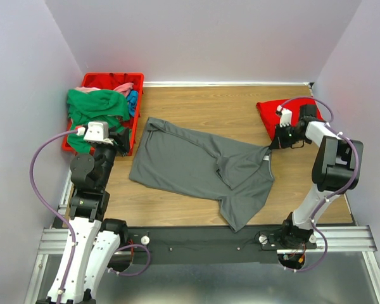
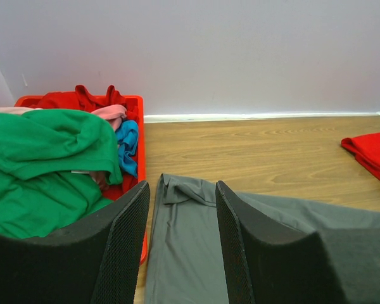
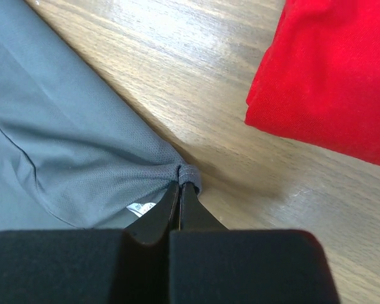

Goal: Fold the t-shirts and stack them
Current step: Fold the tshirt

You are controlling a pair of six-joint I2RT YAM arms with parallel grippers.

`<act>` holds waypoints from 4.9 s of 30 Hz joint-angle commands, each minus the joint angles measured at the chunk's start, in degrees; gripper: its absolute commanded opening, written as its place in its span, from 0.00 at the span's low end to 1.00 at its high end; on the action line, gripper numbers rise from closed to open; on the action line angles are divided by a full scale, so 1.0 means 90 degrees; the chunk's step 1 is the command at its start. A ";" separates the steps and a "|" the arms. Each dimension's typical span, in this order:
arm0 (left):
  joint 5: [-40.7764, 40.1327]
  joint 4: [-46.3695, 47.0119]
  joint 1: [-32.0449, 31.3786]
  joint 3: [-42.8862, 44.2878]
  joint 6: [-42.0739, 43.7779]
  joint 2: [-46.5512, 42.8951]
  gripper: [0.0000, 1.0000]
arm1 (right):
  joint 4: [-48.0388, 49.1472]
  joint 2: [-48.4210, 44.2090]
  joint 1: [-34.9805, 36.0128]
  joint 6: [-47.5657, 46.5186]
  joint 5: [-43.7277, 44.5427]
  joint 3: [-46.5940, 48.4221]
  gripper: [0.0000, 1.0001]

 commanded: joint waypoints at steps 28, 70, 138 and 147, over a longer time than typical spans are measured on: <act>0.0125 -0.0004 -0.0001 -0.0074 0.0020 0.0029 0.54 | 0.0820 -0.1047 -0.0103 0.0031 0.0805 -0.0386 0.01; 0.1003 0.0181 -0.0001 -0.0182 -0.0302 0.1131 0.63 | 0.0791 -0.0598 -0.0005 -0.0116 0.1410 0.1587 0.23; -0.1487 -0.0971 -0.1329 0.4457 -0.0732 0.8906 0.36 | 0.0791 -0.2131 -0.0162 0.0255 -0.1480 -0.0991 0.47; -0.1116 -0.0737 -0.1270 0.3989 -0.0800 0.8536 0.00 | 0.0781 -0.2122 -0.0171 0.0255 -0.1539 -0.1001 0.47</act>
